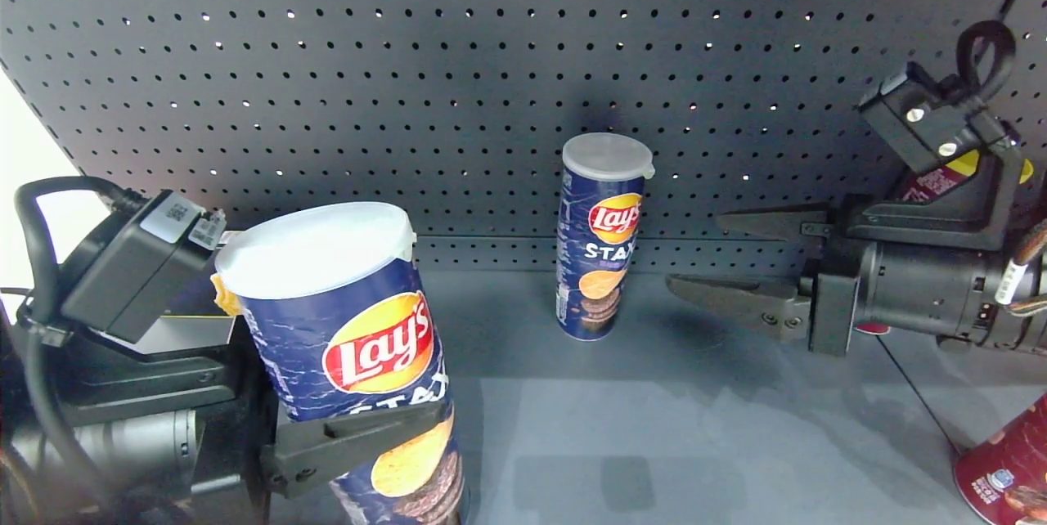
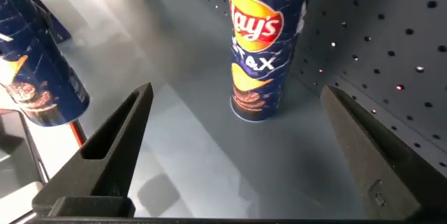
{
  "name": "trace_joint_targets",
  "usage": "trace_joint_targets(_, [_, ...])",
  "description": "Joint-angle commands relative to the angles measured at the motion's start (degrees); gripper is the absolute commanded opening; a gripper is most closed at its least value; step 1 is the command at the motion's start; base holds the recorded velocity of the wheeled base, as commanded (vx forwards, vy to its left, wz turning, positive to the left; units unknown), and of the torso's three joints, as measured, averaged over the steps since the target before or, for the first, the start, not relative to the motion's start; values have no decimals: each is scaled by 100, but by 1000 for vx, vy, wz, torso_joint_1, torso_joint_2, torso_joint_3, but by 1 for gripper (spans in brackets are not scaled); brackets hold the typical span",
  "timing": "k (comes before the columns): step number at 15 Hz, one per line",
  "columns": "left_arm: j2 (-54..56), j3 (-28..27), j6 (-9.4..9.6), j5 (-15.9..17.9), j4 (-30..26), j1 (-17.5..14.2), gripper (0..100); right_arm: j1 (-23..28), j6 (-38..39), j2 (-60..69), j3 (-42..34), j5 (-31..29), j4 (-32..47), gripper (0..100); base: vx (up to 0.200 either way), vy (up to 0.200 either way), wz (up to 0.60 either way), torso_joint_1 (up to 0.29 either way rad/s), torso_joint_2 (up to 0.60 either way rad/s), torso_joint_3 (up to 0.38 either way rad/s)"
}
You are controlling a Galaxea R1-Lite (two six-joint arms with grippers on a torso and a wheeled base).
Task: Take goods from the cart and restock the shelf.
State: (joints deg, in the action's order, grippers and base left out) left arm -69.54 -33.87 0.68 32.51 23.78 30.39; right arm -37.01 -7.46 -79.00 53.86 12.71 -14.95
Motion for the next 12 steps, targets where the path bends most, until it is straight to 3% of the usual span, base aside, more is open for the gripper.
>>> trace_joint_targets(1, [-34,-6,2,1,3,2,0,-8,-1,-72,-24,-50,18,100,0,0,0,0,0,0])
trace_joint_targets(5, [-87,-32,2,10,12,2,0,-34,-10,-336,11,-234,-52,100,0,0,0,0,0,0])
trace_joint_targets(9, [-87,-32,2,10,3,2,0,-43,-45,-758,-42,-217,-896,100,0,0,0,0,0,0])
trace_joint_targets(12, [-87,-41,2,10,3,2,0,-25,-256,-960,-24,-226,-1098,100,0,0,0,0,0,0])
